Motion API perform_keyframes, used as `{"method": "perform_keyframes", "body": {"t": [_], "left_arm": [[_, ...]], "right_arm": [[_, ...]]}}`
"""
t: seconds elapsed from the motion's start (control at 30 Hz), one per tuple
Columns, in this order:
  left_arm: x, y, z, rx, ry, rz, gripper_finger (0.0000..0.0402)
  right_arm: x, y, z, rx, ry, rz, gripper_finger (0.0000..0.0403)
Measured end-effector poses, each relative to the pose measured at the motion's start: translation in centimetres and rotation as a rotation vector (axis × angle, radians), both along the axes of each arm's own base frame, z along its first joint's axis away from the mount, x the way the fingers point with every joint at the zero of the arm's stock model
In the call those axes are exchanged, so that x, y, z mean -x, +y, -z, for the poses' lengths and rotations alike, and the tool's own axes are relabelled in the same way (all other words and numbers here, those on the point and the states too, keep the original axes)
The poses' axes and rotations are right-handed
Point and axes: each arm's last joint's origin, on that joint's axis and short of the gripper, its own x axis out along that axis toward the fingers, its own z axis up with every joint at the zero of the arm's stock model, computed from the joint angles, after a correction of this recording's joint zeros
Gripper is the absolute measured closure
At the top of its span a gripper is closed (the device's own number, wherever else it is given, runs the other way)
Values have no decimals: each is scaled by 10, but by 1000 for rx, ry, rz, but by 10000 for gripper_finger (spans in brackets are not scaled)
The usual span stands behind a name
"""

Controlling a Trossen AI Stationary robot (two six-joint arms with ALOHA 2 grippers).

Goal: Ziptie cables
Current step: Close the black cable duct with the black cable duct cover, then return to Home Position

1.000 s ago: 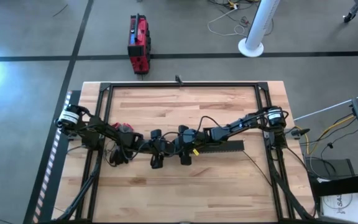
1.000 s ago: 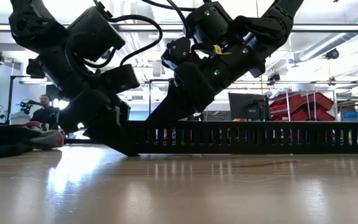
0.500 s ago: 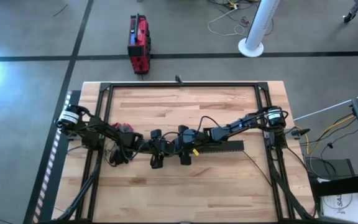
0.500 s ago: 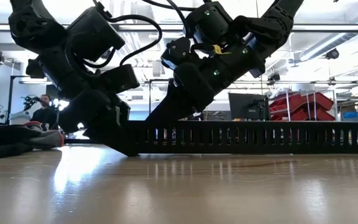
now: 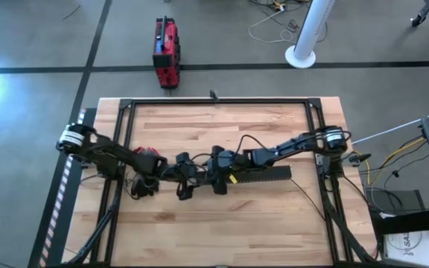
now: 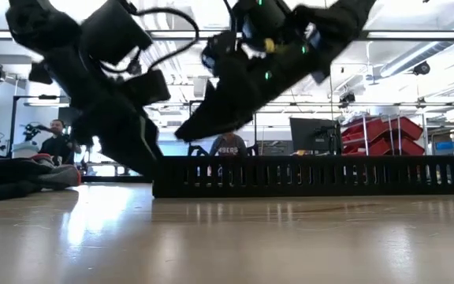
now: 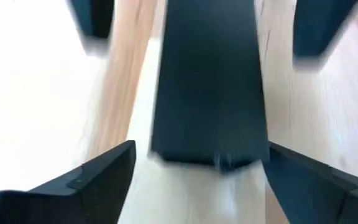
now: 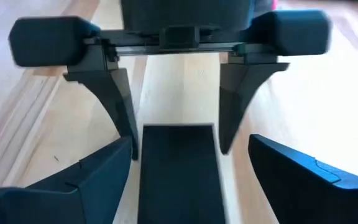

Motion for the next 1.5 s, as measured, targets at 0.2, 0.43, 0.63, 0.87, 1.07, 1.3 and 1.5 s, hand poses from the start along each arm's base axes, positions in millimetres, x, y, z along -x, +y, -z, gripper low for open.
{"method": "perform_keyframes", "body": {"t": [0.2, 0.43, 0.63, 0.87, 1.07, 1.3, 1.5], "left_arm": [[21, 4, -29, 38, 11, -51, 46], [32, 6, -69, 68, -175, -46, 45], [42, 7, -94, -43, -284, 59, 43], [45, 8, -114, -97, -432, 101, 43], [48, 8, -126, -85, -518, 93, 42], [56, 36, -127, -89, -488, -80, 42], [68, 64, -125, -150, -507, -194, 42]], "right_arm": [[13, -1, -44, 32, 50, -22, 87], [53, -4, -85, 83, -10, 18, 108], [99, -8, -117, 95, -134, 83, 131], [144, -12, -149, 56, -224, 162, 151], [179, -12, -157, 29, -123, 175, 163], [223, -15, -161, 86, -267, 149, 173], [252, -16, -145, 93, -473, 147, 176]]}}
